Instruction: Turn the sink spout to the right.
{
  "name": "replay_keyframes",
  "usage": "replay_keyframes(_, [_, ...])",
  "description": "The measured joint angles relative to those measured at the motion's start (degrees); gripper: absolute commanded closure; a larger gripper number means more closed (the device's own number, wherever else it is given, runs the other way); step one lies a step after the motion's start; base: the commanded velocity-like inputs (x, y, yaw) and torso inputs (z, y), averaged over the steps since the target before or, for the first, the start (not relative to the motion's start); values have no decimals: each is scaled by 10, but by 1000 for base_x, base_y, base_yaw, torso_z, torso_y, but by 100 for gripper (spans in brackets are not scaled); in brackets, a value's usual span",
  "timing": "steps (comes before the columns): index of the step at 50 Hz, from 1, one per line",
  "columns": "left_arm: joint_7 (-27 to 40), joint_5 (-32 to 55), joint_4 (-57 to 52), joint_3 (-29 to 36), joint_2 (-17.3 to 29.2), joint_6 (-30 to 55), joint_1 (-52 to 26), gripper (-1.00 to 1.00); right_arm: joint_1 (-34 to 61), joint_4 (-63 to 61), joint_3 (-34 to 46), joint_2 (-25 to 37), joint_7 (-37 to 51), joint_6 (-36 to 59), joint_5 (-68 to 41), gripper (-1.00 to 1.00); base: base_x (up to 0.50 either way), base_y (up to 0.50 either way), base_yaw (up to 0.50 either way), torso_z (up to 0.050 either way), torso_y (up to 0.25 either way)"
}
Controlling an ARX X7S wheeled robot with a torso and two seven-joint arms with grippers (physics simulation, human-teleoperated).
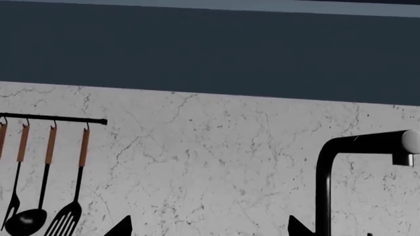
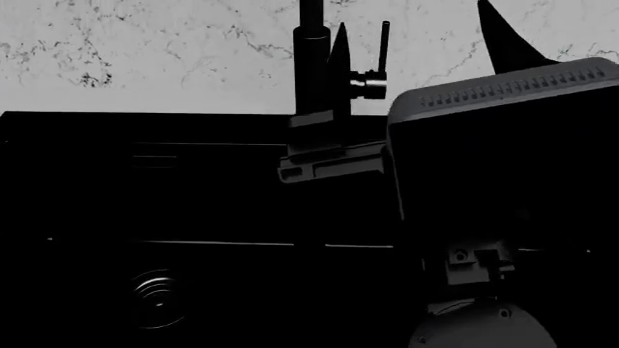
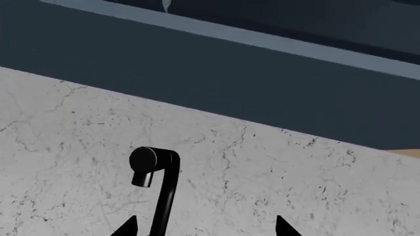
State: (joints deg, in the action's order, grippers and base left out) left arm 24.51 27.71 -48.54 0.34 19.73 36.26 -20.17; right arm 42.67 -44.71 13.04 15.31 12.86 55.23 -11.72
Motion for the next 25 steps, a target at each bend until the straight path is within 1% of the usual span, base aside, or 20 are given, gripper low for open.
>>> replay_keyframes(25, [-1, -2, 12, 4, 6, -22, 15, -100, 53, 116, 35, -64, -1, -60, -15, -100, 0, 0, 0, 0, 0])
